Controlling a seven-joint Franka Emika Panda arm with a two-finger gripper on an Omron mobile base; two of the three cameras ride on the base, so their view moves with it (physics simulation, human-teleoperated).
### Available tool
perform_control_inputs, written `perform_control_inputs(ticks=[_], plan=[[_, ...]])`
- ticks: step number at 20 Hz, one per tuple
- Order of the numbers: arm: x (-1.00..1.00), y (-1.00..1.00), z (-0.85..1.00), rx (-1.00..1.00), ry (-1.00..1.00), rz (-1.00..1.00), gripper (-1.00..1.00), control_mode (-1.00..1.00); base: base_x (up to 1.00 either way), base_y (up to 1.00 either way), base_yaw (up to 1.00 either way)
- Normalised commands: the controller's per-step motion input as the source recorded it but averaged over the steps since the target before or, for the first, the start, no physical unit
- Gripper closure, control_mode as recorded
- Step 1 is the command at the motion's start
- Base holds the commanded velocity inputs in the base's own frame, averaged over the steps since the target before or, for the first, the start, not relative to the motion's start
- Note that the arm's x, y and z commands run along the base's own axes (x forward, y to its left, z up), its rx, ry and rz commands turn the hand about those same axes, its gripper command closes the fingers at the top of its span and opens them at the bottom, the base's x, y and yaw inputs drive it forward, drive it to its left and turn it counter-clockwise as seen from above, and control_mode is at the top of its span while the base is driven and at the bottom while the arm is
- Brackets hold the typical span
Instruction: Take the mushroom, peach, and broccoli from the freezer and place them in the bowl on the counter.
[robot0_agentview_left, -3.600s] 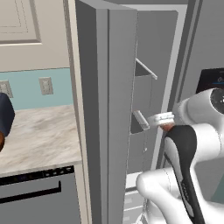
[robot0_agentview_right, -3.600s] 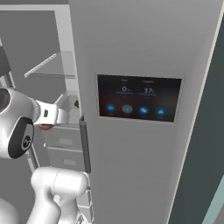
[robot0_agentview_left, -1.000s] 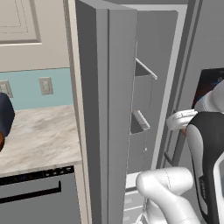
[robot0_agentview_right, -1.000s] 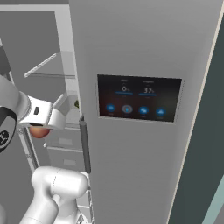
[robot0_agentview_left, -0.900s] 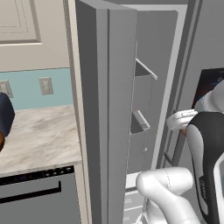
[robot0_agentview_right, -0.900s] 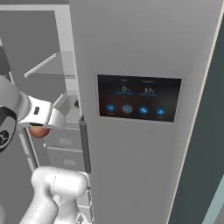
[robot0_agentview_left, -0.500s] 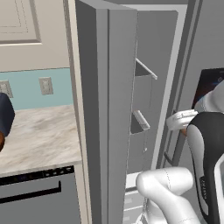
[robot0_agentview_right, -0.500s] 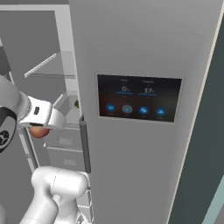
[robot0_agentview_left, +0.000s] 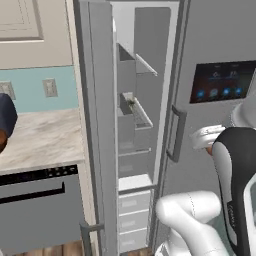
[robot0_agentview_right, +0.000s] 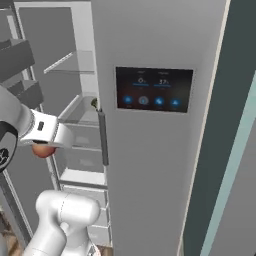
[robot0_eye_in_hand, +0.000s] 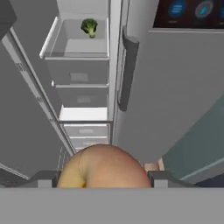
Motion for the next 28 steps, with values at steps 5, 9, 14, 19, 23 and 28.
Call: perform_control_inputs(ticks=[5, 9, 14, 19, 23, 28], plan=[[0.00, 0.00, 0.00, 0.00, 0.00, 0.00, 1.00, 1.00, -1.00, -0.45, -0.02], [0.00, 0.00, 0.00, 0.00, 0.00, 0.00, 1.00, 1.00, -1.00, -0.03, -0.09], [0.00, 0.00, 0.00, 0.00, 0.00, 0.00, 1.00, 1.00, -0.87, 0.53, -0.01], [0.00, 0.00, 0.00, 0.00, 0.00, 0.00, 1.00, 1.00, -0.52, 0.95, 0.00], [0.00, 0.00, 0.00, 0.00, 0.00, 0.00, 1.00, 1.00, -0.30, 1.00, 0.00], [0.00, 0.00, 0.00, 0.00, 0.00, 0.00, 1.00, 1.00, -0.11, 1.00, -0.01]])
